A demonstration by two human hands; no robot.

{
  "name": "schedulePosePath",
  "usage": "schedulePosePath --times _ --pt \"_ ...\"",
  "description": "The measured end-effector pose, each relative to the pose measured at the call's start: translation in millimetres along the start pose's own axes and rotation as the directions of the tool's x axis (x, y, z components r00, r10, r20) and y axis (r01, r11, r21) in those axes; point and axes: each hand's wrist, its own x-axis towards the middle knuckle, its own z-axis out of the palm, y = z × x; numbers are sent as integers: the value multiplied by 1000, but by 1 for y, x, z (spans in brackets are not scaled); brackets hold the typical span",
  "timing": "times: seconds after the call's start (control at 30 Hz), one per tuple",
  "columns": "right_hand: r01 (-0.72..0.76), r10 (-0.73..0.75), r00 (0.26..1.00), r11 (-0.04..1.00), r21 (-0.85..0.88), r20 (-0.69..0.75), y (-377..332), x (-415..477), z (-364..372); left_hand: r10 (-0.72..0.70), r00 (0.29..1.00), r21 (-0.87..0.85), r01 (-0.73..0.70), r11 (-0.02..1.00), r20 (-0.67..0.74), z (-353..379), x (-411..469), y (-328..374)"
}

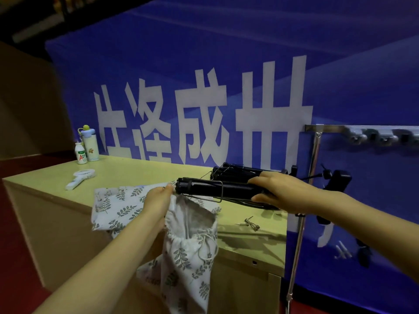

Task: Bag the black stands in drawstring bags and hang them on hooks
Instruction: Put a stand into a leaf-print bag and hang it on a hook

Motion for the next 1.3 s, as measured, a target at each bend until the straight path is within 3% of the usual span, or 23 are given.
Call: schedulePosePath --times 0.13,0.23,0.37,0.53,0.67,0.87,0.97,1.07,1.23,1.3 --pt "109 -119 992 974 -197 -43 -21 -17 -18 121 991 143 -111 983 -62 -6 -8 13" --pt "200 -240 969 901 -386 -59 -38 -22 -26 216 976 258 -212 943 15 -10 -10 18" --pt "214 -277 959 855 -472 -67 -49 -23 -36 326 942 388 -332 860 85 -18 -24 26" --pt "271 -322 947 795 -542 2 -70 -10 -33 338 910 291 -400 869 241 -5 -52 44" --pt "365 -450 893 707 -606 12 -89 5 -35 340 879 245 -429 870 333 7 -64 47" --pt "467 -564 823 596 -653 74 -107 18 -37 240 872 236 -363 901 426 10 -81 50" --pt "476 -596 802 594 -648 42 -101 20 -37 244 850 161 -354 921 468 4 -83 47" --pt "506 -674 733 633 -586 -95 -94 20 -32 245 833 56 -313 948 496 -2 -82 41" --pt "401 -595 774 726 -559 -218 -83 18 -40 342 745 -153 -313 937 573 -2 -78 34" --pt "360 -578 784 721 -592 -226 -79 19 -37 345 758 -124 -335 934 553 2 -85 39"
